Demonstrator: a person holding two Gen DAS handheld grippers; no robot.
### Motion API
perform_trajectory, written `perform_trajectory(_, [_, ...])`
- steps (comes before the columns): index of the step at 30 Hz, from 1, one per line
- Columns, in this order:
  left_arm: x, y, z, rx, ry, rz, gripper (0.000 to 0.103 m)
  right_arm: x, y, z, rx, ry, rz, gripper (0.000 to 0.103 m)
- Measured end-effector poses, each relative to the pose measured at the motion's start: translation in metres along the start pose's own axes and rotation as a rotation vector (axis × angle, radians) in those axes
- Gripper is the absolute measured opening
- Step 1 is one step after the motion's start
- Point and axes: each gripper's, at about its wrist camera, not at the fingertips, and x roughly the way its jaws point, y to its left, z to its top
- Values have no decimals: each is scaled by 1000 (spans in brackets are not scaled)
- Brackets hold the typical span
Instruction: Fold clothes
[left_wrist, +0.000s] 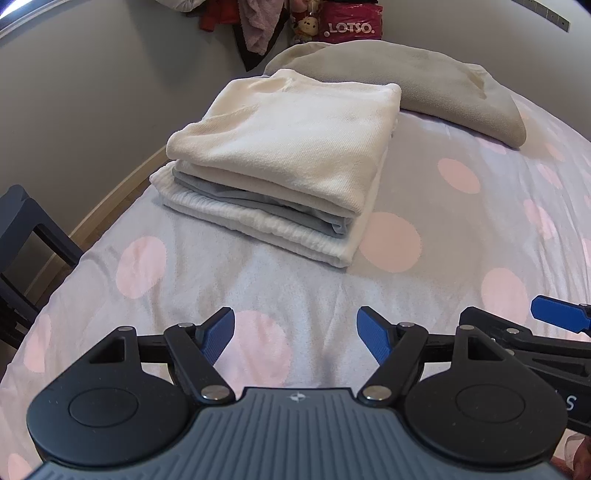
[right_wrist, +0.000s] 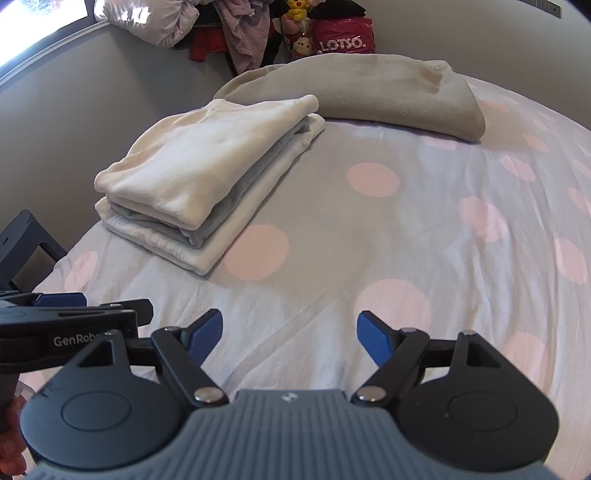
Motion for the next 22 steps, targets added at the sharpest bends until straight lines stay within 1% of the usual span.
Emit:
perform_trajectory(9, [1,-1,-2,-8,0,4,72,-1,1,0,-7,7,-2,82])
perform_trajectory(14, [-2,-2,-4,-1,-21,6,72,-1,1,0,-8,8,-2,82])
perform_trajectory(22, [-4,-2,-4,-7,-28,10,72,-1,0,0,-6,8,0,82])
